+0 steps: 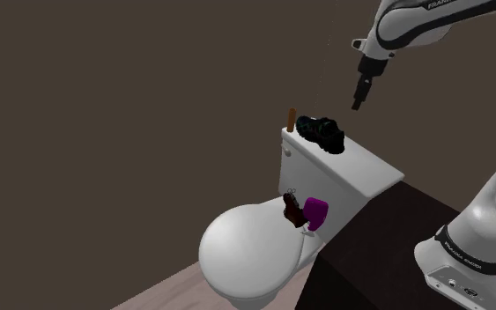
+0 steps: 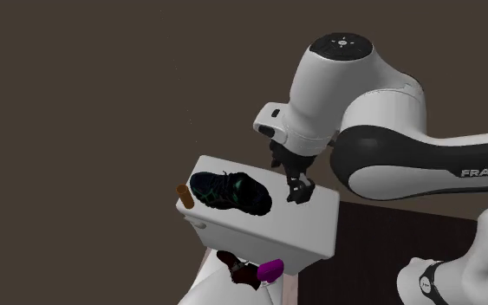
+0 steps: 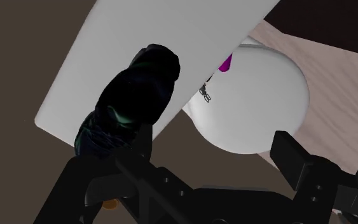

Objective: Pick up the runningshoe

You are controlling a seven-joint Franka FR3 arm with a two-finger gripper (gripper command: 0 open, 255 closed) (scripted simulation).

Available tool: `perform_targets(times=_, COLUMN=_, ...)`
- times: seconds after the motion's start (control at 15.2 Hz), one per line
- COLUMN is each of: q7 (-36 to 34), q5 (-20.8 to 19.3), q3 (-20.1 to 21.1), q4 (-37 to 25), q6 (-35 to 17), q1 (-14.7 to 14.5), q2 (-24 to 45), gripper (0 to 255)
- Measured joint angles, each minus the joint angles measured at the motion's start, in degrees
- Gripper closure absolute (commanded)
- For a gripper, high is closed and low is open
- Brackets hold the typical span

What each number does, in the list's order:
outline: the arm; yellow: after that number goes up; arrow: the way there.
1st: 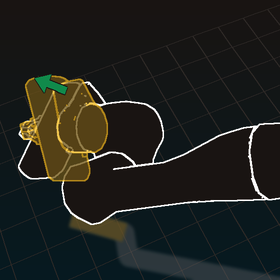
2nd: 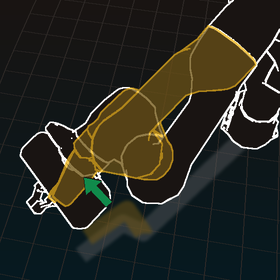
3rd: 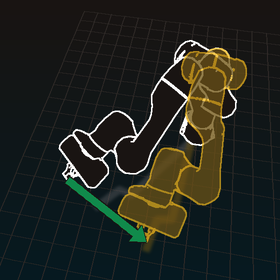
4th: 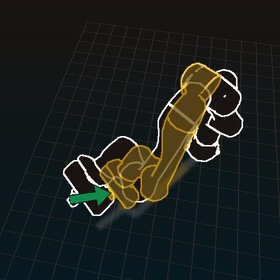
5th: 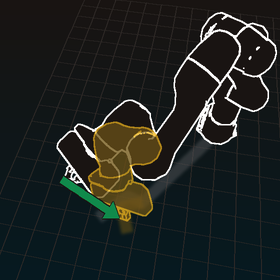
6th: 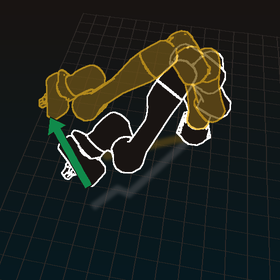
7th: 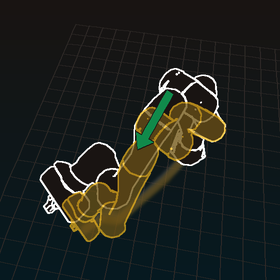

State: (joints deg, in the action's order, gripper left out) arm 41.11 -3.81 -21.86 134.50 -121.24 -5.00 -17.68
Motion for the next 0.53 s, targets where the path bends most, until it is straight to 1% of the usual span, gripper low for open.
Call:
perform_targets(times=0.2, q7=7.9, q5=3.9, q3=-2.7, q4=-3.1, q6=-3.6, q1=-1.6, q2=6.7, gripper=0)
perform_targets(times=0.4, q7=16.7, q5=9.4, q3=-4.6, q4=-7.6, q6=-5.9, q1=-2.6, q2=14.3, gripper=0)
perform_targets(times=0.53, q7=22.6, q5=13.6, q3=-5.2, q4=-11.0, q6=-6.9, q1=-2.7, q2=19.6, gripper=0)
